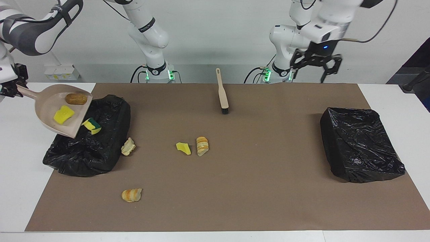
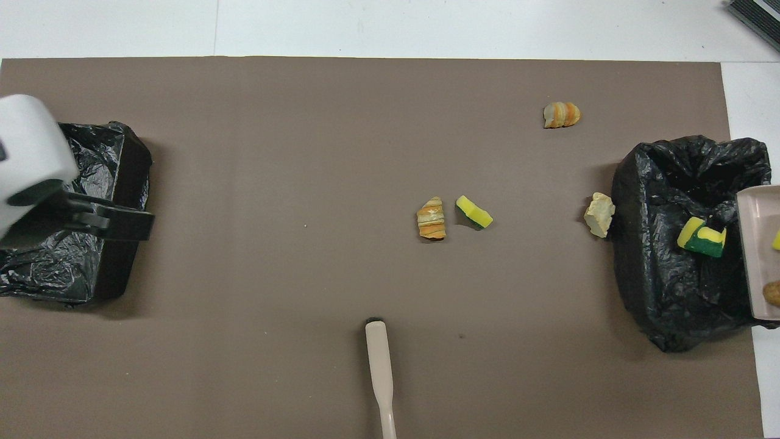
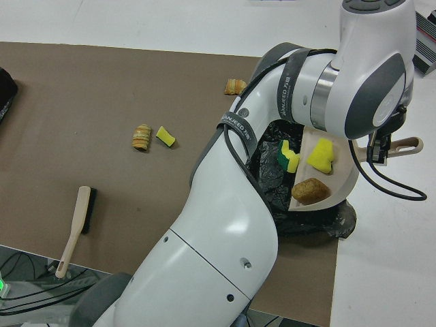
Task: Sweep and dump trash in bin
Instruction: 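Tip the dustpan over the black bin with the right gripper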
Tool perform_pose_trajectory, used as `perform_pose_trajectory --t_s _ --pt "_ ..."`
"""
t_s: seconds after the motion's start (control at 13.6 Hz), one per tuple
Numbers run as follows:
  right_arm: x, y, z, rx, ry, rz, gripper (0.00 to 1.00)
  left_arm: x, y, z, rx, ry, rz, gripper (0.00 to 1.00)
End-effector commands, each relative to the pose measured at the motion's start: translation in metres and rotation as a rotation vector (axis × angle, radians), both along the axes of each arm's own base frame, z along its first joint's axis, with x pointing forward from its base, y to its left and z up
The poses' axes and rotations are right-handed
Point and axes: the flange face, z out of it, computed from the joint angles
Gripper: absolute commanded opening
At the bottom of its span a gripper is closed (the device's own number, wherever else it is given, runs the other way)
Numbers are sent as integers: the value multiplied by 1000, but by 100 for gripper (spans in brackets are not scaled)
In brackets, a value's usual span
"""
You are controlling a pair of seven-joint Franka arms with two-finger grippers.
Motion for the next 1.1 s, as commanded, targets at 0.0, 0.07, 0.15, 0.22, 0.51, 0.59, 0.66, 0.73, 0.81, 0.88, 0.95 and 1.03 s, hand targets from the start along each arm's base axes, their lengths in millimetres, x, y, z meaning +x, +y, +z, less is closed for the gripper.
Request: perform_pose_trajectory --t_s 0.0,0.07,0.15,0.22,0.51,0.59,0.66,0.73,0.81,0.88,0.95,1.03 --pt "-11 8 -8 -69 16 64 0 9 20 19 22 12 4 100" --pt "-15 13 -14 -89 17 68 0 11 29 24 28 26 23 100" --pt "-18 23 -19 -103 19 46 0 14 44 34 26 26 40 100" --pt "-11 43 -24 -123 29 52 0 17 58 38 28 31 45 100" --pt "0 87 -12 -277 107 53 0 16 85 31 29 83 25 100" --pt "-3 92 -3 -318 124 58 0 17 84 29 23 87 23 100" --pt "-7 94 1 -327 133 38 0 15 84 31 20 83 22 100" --pt "-8 99 3 -329 141 28 0 11 88 35 23 73 26 100" --pt "-9 108 12 -337 129 38 0 5 92 38 22 70 31 100" --pt "-11 118 22 -357 125 48 0 4 94 37 21 73 51 100" --pt "-13 130 37 -398 121 65 0 4 95 37 29 74 50 100" --pt "-16 136 46 -426 120 71 0 4 95 36 29 76 52 100"
